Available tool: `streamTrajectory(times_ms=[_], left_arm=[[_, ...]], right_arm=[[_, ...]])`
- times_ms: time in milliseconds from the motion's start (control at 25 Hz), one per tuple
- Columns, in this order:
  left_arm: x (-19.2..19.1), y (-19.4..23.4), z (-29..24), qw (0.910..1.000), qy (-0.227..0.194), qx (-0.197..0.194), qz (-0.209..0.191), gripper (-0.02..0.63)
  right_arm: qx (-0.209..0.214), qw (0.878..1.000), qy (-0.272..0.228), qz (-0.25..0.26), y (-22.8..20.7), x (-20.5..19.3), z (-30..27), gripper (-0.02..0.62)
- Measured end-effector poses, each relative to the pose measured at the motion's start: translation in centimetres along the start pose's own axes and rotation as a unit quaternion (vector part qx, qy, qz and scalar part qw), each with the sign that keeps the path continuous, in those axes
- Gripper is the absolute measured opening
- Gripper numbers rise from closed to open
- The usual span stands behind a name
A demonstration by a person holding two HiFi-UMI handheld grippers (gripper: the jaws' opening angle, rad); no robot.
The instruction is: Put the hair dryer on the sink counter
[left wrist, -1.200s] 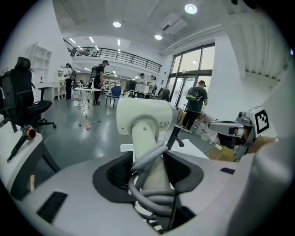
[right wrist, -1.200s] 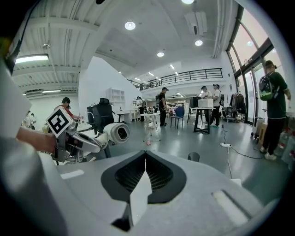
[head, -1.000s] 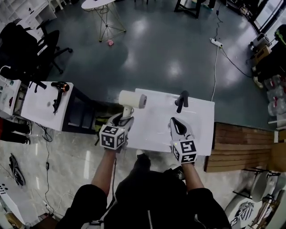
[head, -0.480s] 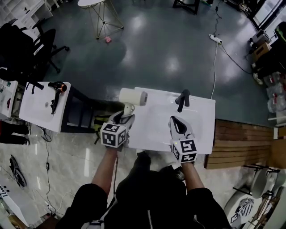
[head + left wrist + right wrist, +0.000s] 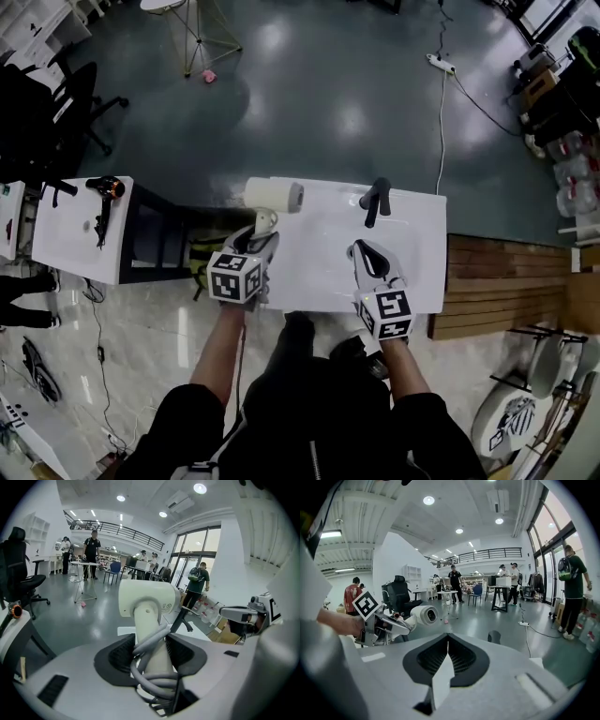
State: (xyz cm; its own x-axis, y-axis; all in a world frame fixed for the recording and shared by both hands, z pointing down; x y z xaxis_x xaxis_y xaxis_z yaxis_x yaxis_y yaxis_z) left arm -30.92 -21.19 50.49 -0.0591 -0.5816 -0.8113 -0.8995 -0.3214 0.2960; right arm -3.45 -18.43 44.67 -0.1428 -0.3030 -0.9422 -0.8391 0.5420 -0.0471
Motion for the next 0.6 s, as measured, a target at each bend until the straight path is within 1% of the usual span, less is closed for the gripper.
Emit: streamTrajectory(times_ms=[240, 600], left_arm=[[-0.3, 0.6, -1.9, 0.9999, 0.01, -0.002, 0.002, 0.201], [-1.0, 0.8, -4.4, 0.9996, 0.025, -0.01, 0.003, 0.201]], right_arm=[[-0.005, 1.0, 0.013, -0.003, -0.2, -0.6, -0.2, 0.005], [-0.02, 1.0, 0.018, -0.009, -1.3, -1.2, -0.2, 0.005]])
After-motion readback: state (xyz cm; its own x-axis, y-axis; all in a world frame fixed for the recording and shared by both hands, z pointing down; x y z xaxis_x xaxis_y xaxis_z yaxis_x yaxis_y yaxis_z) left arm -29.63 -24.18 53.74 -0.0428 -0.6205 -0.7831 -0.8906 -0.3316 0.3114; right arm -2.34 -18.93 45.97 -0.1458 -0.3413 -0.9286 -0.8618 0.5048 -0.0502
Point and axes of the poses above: the fingertips, and each gripper's own axes: z backward along the fingers, y to its left, x out of its top, the point moved 9 cm from there along z, backward along the fingers, and after that the axes turned 6 degrees about -y, right-handed, at the moved point
